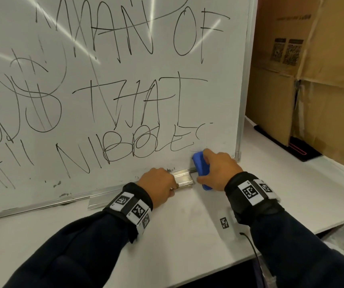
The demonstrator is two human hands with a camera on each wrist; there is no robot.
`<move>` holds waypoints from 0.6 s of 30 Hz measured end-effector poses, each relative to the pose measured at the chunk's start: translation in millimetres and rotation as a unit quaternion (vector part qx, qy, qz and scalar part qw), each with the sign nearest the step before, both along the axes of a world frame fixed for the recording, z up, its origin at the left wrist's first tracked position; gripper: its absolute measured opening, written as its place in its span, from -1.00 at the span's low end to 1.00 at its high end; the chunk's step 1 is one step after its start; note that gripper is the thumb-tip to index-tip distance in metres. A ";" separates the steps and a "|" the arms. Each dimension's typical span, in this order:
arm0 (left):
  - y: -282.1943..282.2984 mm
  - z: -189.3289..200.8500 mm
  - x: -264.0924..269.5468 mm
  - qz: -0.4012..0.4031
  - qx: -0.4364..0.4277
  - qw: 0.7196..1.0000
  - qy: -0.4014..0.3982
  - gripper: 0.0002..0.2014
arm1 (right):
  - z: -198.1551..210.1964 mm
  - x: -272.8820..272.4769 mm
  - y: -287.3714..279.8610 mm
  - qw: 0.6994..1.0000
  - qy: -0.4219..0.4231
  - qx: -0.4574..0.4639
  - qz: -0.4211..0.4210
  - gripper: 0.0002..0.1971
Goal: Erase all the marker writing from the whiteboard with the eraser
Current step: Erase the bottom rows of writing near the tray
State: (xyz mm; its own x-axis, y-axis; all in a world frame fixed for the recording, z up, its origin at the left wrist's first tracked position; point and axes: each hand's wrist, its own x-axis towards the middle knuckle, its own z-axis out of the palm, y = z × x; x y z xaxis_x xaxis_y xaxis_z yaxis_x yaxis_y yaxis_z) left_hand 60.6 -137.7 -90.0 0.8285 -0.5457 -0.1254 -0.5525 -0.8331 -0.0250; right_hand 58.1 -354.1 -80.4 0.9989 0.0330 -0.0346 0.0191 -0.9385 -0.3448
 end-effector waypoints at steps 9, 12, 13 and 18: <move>-7.0 5.9 3.2 0.025 -0.030 0.998 0.051 -0.76 | 14.2 11.6 -2.8 0.991 -0.123 0.050 -0.033 -0.33; -8.1 6.5 2.9 0.027 -0.034 0.997 0.057 -0.71 | -1.3 7.8 -2.5 0.999 0.031 -0.014 -0.007 -0.41; -8.3 6.3 2.6 0.025 -0.032 0.997 0.058 -0.70 | -2.8 7.0 -3.5 0.999 0.043 -0.011 -0.008 -0.43; -9.6 9.2 1.6 0.032 -0.024 0.997 0.061 -0.71 | 14.4 9.6 -5.8 0.991 -0.118 0.049 -0.037 -0.33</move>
